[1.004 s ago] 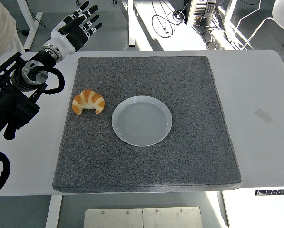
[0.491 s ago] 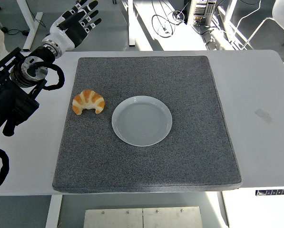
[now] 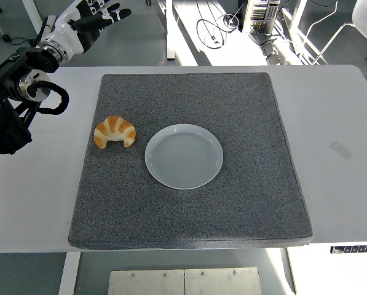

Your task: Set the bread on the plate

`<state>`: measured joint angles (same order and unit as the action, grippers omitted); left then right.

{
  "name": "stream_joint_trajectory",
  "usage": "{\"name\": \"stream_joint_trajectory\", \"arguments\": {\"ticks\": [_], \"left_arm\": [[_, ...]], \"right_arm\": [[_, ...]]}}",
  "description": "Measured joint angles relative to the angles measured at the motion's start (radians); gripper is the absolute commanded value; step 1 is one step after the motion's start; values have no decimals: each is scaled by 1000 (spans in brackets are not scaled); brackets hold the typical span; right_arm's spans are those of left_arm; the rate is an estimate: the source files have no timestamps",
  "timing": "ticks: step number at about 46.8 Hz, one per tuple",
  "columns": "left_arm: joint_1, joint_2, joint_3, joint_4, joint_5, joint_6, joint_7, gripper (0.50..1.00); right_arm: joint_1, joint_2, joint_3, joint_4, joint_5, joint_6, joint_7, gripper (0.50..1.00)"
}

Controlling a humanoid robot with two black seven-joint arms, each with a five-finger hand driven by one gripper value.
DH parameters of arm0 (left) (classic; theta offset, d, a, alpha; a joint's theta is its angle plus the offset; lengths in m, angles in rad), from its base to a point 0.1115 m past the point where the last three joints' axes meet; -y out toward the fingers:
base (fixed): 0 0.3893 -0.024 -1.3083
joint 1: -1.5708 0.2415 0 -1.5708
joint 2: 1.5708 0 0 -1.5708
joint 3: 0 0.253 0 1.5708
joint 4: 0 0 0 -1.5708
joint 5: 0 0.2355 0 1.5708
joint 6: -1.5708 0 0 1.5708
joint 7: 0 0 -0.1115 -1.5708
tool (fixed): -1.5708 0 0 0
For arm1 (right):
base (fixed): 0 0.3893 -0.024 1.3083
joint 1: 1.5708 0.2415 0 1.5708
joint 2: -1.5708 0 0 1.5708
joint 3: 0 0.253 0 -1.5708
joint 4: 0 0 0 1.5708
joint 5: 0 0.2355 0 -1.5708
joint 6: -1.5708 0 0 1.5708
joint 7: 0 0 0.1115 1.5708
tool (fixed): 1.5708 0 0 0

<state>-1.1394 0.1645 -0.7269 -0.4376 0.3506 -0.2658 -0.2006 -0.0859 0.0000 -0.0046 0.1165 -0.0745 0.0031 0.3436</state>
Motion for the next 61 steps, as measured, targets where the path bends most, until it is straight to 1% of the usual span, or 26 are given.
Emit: {"name": "stream_joint_trajectory", "arguments": {"ticks": [5,8,11,13,16,19,23,27,29,35,39,44,47,49,52,54,55,58,61], "left_arm": [[-6,6,5,-17,16,8,-33,984],[-6,34,27,-69,29,9,-39,984],[-6,103,90,-162,53,12,-40,984],[-6,165,147,-251,66,16,-40,984],[-10,240,223,-356,71,35,-39,983],[-33,284,286,-418,72,78,-33,981],[-59,309,362,-448,76,119,-25,977],[-103,332,501,-465,102,153,-22,977],[-138,344,594,-475,120,171,-22,972],[-236,366,861,-498,132,179,-21,974],[-286,366,978,-497,132,182,-17,980],[-314,371,1011,-494,138,181,-18,978],[-319,371,1012,-495,181,195,-18,977],[-317,371,1009,-495,229,230,-18,978],[-308,372,1008,-498,307,304,-17,980],[-304,373,1013,-504,345,327,-17,983],[-302,372,1014,-506,352,328,-16,981],[-294,366,1013,-509,354,322,9,983],[-285,364,1008,-512,339,312,60,980]], "right_arm": [[0,0,0,0,0,0,0,1000],[0,0,0,0,0,0,0,1000],[0,0,0,0,0,0,0,1000],[0,0,0,0,0,0,0,1000],[0,0,0,0,0,0,0,1000],[0,0,0,0,0,0,0,1000],[0,0,0,0,0,0,0,1000],[0,0,0,0,0,0,0,1000],[0,0,0,0,0,0,0,1000],[0,0,0,0,0,0,0,1000],[0,0,0,0,0,0,0,1000],[0,0,0,0,0,0,0,1000],[0,0,0,0,0,0,0,1000],[0,0,0,0,0,0,0,1000],[0,0,0,0,0,0,0,1000],[0,0,0,-1,0,0,0,1000],[0,0,0,0,0,0,0,1000],[0,0,0,0,0,0,0,1000],[0,0,0,0,0,0,0,1000]]}}
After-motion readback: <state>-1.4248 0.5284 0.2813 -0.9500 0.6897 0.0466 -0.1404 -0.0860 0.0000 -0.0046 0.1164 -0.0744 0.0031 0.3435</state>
